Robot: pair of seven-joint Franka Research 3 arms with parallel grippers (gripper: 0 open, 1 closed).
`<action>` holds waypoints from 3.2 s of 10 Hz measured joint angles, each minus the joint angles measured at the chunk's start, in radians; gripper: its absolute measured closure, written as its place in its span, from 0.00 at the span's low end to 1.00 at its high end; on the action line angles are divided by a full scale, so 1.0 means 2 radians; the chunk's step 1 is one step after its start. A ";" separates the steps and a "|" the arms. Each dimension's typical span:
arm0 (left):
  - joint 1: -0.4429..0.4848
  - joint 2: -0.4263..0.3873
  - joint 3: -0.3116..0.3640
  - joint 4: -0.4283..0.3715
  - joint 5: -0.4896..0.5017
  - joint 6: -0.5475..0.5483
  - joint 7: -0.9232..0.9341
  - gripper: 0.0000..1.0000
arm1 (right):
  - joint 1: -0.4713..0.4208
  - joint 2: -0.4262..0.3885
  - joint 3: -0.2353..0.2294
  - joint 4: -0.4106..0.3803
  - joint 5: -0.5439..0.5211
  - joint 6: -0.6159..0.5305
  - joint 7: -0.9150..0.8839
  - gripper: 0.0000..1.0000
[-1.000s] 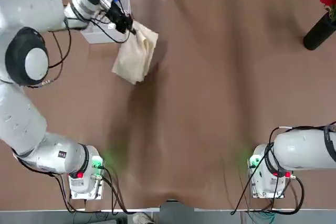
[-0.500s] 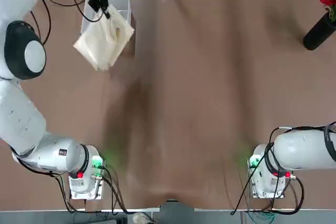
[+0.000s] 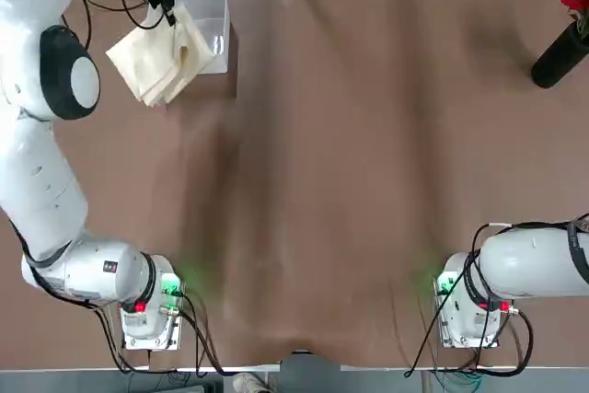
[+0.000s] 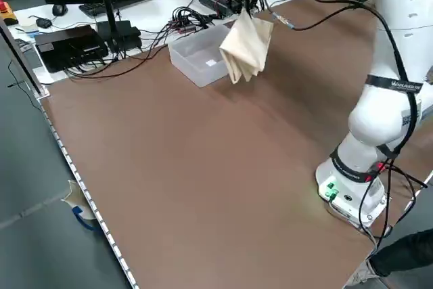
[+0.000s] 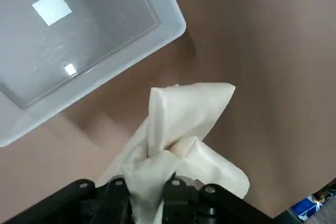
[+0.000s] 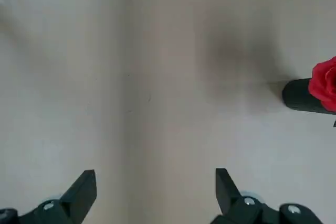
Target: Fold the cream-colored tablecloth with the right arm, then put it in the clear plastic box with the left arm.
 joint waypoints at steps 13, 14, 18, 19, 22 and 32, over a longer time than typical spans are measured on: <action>-0.061 0.127 0.021 0.165 0.105 0.037 0.152 0.85 | 0.000 0.000 -0.001 0.000 0.000 0.001 0.000 0.00; -0.063 0.135 0.022 0.167 0.105 0.042 0.162 0.85 | 0.000 0.000 -0.001 0.000 0.000 0.001 0.000 0.00; -0.066 0.156 0.029 0.169 0.129 0.077 0.225 0.85 | 0.000 0.000 -0.001 0.000 0.000 0.002 0.000 0.00; -0.070 0.160 0.029 0.169 0.134 0.079 0.226 0.85 | 0.000 0.000 -0.001 0.000 0.000 0.002 0.000 0.00; -0.086 0.168 0.029 0.169 0.144 0.079 0.217 0.85 | 0.000 0.000 -0.001 0.000 0.000 0.002 0.000 0.00; -0.089 0.178 0.026 0.175 0.145 0.149 0.155 0.24 | 0.000 0.000 -0.002 0.000 -0.003 0.002 0.000 0.00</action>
